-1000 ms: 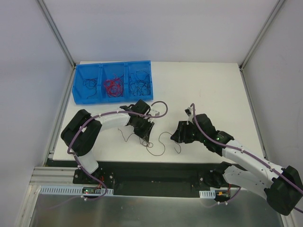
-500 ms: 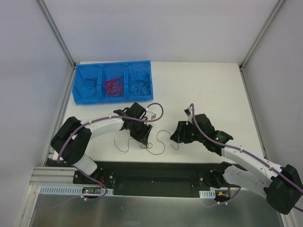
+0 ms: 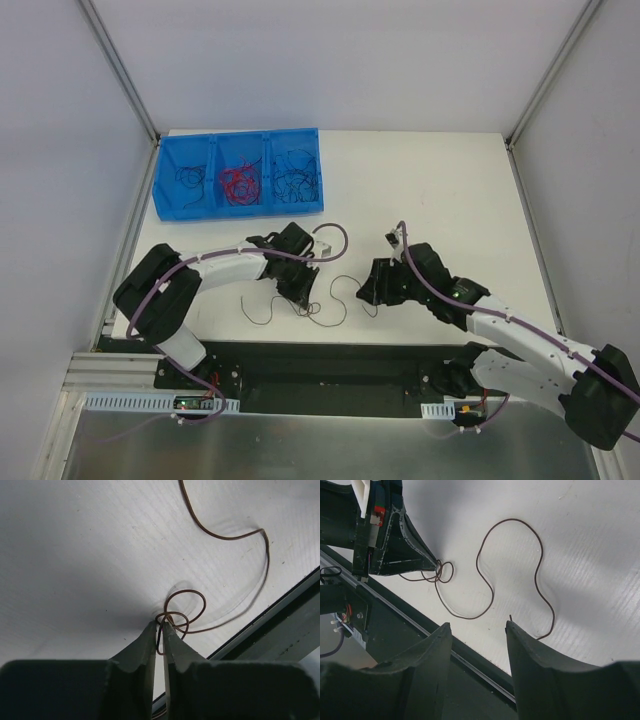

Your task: Untangle the cables

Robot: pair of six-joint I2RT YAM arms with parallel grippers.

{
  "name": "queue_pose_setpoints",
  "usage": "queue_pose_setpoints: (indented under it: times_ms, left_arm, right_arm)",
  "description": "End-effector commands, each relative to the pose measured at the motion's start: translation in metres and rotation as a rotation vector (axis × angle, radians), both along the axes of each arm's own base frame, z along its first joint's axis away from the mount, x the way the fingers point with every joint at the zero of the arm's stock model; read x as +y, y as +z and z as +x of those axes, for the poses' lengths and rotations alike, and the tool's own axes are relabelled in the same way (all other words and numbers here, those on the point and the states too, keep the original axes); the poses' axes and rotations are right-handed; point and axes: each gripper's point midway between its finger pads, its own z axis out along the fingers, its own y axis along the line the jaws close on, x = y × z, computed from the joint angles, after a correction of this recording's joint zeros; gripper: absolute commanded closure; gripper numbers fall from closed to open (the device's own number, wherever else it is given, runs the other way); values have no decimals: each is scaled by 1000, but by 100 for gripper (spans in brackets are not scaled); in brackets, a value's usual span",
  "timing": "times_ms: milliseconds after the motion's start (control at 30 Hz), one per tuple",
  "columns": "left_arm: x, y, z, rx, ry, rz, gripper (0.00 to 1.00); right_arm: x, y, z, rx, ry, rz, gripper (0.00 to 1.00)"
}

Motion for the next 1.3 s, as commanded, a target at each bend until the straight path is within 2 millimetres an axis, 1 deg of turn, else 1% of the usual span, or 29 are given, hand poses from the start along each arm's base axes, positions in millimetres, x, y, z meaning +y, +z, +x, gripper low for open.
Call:
queue_pose_setpoints:
  times_ms: [0,100,233,333,433,533,700,733,767,867,900,1000,1133,1267]
  left_arm:
    - [-4,5,1,-28,7,-21,100]
    - [-9,24,3,-104,-17,-115,100]
    - [-20,63,2,-213,-55,-272,100]
    - [-27,90,-2,-267,-90,-371,100]
    - [-32,109,-6,-299,-129,-442,100]
    - [-33,122,-10,-327,-156,-485,100]
    - [-34,134,-16,-343,-187,-532,100]
    - [-35,136,-17,-346,-192,-542,100]
    - [-36,139,-19,-344,-200,-556,100]
    - [-37,145,-22,-358,-214,-588,100]
    - [-37,146,-22,-365,-215,-594,100]
    - [-38,150,-24,-371,-226,-611,100]
    - [-39,149,-24,-365,-230,-613,100]
    - [-39,151,-23,-371,-229,-613,100]
  right_arm:
    - [8,9,7,-35,-13,27,50]
    - [18,11,4,-32,10,40,50]
    - [40,16,1,-37,53,93,51]
    - [56,21,1,-81,93,106,53]
    - [66,26,1,-121,106,114,53]
    - [68,29,8,-140,69,120,53]
    - [67,35,14,-163,20,150,53]
    - [64,38,21,-185,-19,145,53]
    - [63,38,23,-191,-24,144,53]
    - [69,44,21,-198,2,174,53]
    - [74,45,16,-185,33,194,53]
    - [80,49,12,-185,58,238,53]
    - [79,52,10,-197,58,259,53]
    - [77,48,5,-189,68,269,53]
